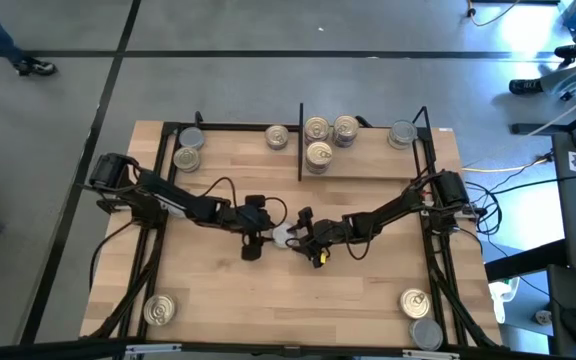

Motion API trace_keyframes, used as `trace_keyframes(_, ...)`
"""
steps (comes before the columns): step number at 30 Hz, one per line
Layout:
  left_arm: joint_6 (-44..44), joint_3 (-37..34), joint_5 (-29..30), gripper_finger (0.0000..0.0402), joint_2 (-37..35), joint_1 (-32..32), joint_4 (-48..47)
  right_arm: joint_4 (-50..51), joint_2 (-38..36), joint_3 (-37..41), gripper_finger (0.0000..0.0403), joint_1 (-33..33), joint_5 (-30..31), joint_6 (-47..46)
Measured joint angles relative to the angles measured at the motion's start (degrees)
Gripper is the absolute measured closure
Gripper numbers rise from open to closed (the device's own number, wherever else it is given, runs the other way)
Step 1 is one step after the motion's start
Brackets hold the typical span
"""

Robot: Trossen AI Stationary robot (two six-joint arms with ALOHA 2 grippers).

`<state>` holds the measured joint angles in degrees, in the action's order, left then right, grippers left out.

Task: Stack canned seafood by type on shelf
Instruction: Put the top green tuna can on the shelf

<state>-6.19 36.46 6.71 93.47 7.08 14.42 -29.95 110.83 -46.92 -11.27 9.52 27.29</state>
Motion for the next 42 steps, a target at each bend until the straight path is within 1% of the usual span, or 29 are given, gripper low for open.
trace_keyframes(6,0.2,0.1,-0.8,0.0187,1.5,0.0,0.6,0.0,0.0,0.0,0.0095,0.0,0.0,0.0)
trace_keyframes(12,-0.8,-2.6,-0.8,0.0187,1.2,-1.2,0.8,0.4,0.0,0.0,0.0095,0.1,0.3,0.3)
trace_keyframes(14,-1.1,-3.2,-0.8,0.0187,1.1,-1.6,1.3,0.4,0.0,0.0,0.0095,0.0,1.1,1.8)
trace_keyframes(20,-0.4,-5.9,-0.5,0.0187,1.4,-1.7,7.7,0.0,-0.1,0.0,0.0095,0.0,3.6,8.8)
trace_keyframes(28,-2.7,-12.3,-0.5,0.0187,1.5,-2.6,19.7,0.4,-0.1,-0.6,0.0095,0.0,5.1,9.3)
trace_keyframes(32,-3.1,-13.1,-0.5,0.0187,1.5,-2.8,20.9,0.6,-0.1,-2.0,0.0095,0.1,5.8,10.6)
trace_keyframes(35,-3.3,-13.4,-0.5,0.0187,1.5,-2.9,21.2,2.9,-0.1,-2.8,0.0095,0.2,7.2,11.6)
trace_keyframes(42,-3.3,-13.4,-0.5,0.0187,1.5,-2.9,21.4,3.7,-0.1,-3.0,0.0095,0.6,8.1,13.4)
